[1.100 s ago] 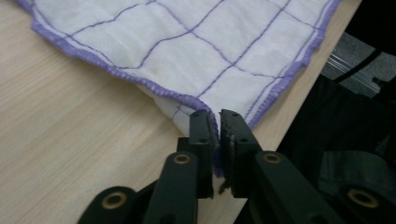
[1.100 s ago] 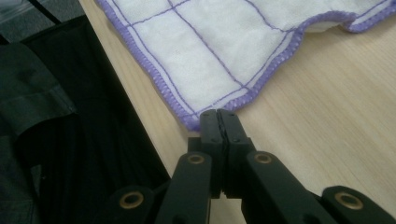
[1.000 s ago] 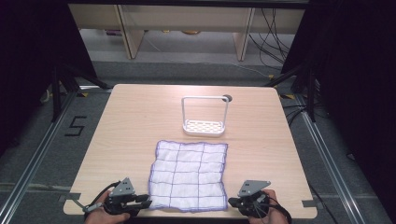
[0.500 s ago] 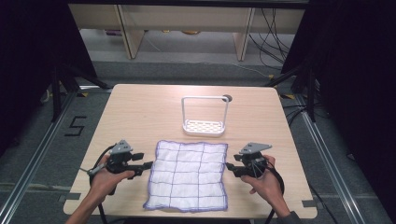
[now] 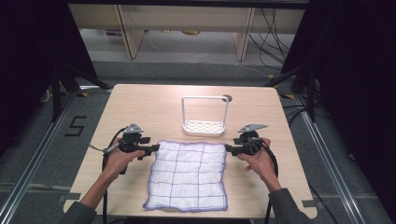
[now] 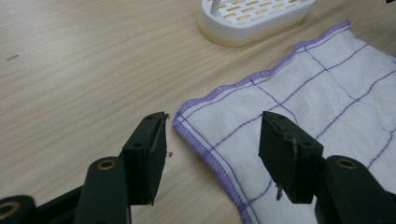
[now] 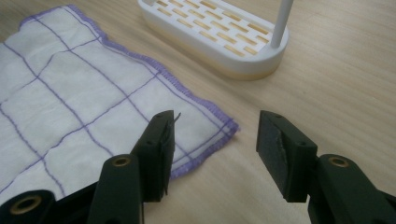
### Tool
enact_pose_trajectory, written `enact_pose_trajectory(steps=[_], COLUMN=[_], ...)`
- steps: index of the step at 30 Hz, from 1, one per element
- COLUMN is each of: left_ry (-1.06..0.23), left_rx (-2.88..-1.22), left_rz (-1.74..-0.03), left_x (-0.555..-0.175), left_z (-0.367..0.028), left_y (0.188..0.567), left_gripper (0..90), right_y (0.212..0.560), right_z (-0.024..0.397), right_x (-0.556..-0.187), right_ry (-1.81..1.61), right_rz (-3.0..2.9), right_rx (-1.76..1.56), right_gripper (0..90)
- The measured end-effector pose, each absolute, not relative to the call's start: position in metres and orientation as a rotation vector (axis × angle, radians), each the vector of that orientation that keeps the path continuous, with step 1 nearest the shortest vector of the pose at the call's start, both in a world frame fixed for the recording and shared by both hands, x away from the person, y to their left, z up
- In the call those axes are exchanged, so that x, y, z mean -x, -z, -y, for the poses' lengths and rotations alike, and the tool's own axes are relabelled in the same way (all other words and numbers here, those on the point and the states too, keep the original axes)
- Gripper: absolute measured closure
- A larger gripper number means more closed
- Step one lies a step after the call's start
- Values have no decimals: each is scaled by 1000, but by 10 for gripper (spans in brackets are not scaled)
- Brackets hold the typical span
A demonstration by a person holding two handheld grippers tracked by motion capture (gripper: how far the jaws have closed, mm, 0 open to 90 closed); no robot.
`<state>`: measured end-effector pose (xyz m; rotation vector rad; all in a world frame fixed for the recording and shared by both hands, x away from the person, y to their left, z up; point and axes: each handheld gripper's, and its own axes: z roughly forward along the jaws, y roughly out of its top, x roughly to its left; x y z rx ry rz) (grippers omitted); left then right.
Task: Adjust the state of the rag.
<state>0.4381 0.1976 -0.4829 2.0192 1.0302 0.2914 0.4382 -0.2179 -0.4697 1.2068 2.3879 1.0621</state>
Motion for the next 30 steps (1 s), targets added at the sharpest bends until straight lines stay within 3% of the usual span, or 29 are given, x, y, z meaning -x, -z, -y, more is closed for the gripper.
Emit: enact_pose_trajectory(steps=[10,30], left_ry=[-277,-296], left_rx=[-2061,-2155], left_rz=[-1013,-1003], left_x=[-460,-470], left_z=[-182,-174], left_y=[489,505], left_gripper=[377,411], right_y=[479,496], right_z=[205,191], right_x=[-458,-467], right_ry=[-1014,-863], right_rz=[-2425,-2471], right_rx=[-1221,-1258], right_gripper=[465,493])
